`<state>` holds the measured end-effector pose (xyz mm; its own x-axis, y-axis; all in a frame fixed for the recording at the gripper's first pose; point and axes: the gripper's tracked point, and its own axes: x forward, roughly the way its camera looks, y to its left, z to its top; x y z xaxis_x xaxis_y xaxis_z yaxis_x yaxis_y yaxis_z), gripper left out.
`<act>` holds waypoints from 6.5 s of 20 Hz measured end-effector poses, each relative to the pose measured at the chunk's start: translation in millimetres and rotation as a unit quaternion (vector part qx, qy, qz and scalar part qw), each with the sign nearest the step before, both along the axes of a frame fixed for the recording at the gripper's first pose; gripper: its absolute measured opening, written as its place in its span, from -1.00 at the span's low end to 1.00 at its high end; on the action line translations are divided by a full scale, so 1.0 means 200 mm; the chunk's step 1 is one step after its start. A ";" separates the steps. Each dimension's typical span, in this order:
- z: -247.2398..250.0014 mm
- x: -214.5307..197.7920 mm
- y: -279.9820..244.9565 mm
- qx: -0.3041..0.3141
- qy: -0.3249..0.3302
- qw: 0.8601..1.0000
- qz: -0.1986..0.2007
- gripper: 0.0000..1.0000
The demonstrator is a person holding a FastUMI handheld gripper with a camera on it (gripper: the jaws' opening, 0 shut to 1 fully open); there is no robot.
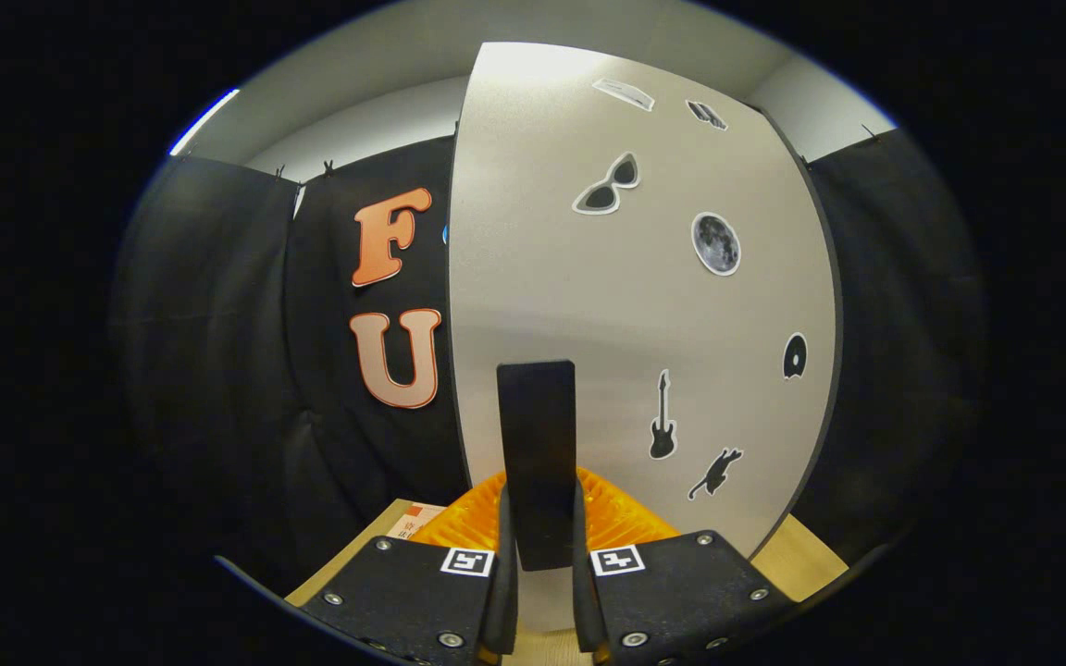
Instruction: Open the shoe cabinet door, grab the shoes and put them into the shoe cabinet, then close the shoe cabinet door.
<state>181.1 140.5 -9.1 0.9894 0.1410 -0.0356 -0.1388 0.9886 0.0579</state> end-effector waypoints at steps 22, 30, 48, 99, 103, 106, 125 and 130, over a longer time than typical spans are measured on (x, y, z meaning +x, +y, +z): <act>-0.03 -0.27 -0.29 0.010 0.012 1.000 -0.022 -0.61; -0.05 -0.44 -0.50 0.010 0.013 0.999 -0.043 -0.61; -0.07 -0.69 -1.10 0.018 0.016 0.990 -0.139 -0.66; -0.15 -1.02 -1.07 -0.008 0.031 0.995 -0.095 -0.85; -0.36 -0.96 -0.83 -0.008 0.066 0.996 -0.064 -0.85; -0.62 -0.90 -0.67 -0.001 0.111 0.993 -0.047 -0.85; -2.01 -0.45 -0.19 -0.014 0.355 0.934 0.031 -0.71; -2.18 -0.33 -0.17 -0.012 0.384 0.923 0.029 -0.62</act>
<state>115.5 106.6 -445.4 0.6620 0.1833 -0.7268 -0.1192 0.9830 0.1393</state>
